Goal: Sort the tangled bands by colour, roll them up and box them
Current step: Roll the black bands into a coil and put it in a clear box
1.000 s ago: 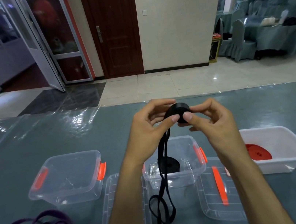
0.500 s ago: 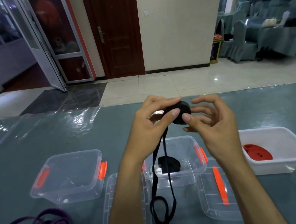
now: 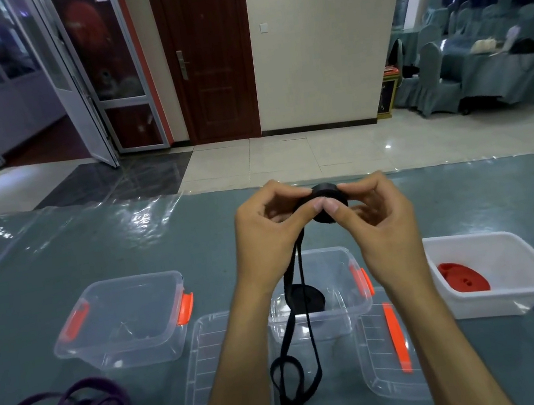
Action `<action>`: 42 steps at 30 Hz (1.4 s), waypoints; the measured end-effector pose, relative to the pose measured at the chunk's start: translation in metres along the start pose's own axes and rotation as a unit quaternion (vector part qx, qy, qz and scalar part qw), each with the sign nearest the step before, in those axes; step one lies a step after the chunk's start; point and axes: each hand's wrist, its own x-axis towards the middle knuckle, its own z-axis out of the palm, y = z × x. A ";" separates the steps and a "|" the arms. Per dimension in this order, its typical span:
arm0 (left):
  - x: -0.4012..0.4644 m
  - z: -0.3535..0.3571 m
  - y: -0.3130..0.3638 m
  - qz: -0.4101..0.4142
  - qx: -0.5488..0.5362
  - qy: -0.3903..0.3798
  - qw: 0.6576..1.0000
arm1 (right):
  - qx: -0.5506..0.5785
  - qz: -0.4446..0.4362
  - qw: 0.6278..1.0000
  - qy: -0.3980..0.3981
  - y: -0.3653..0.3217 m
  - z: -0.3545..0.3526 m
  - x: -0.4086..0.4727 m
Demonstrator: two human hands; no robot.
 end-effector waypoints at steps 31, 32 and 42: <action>0.009 -0.014 0.009 -0.008 0.038 -0.102 0.994 | 0.097 0.059 0.994 -0.004 0.000 -0.019 0.006; 0.009 -0.014 0.009 -0.010 0.044 -0.098 0.994 | 0.086 0.060 0.994 -0.006 -0.001 -0.020 0.007; 0.010 -0.010 0.013 -0.066 -0.055 -0.128 0.988 | 0.116 -0.016 0.993 0.034 -0.006 -0.010 0.002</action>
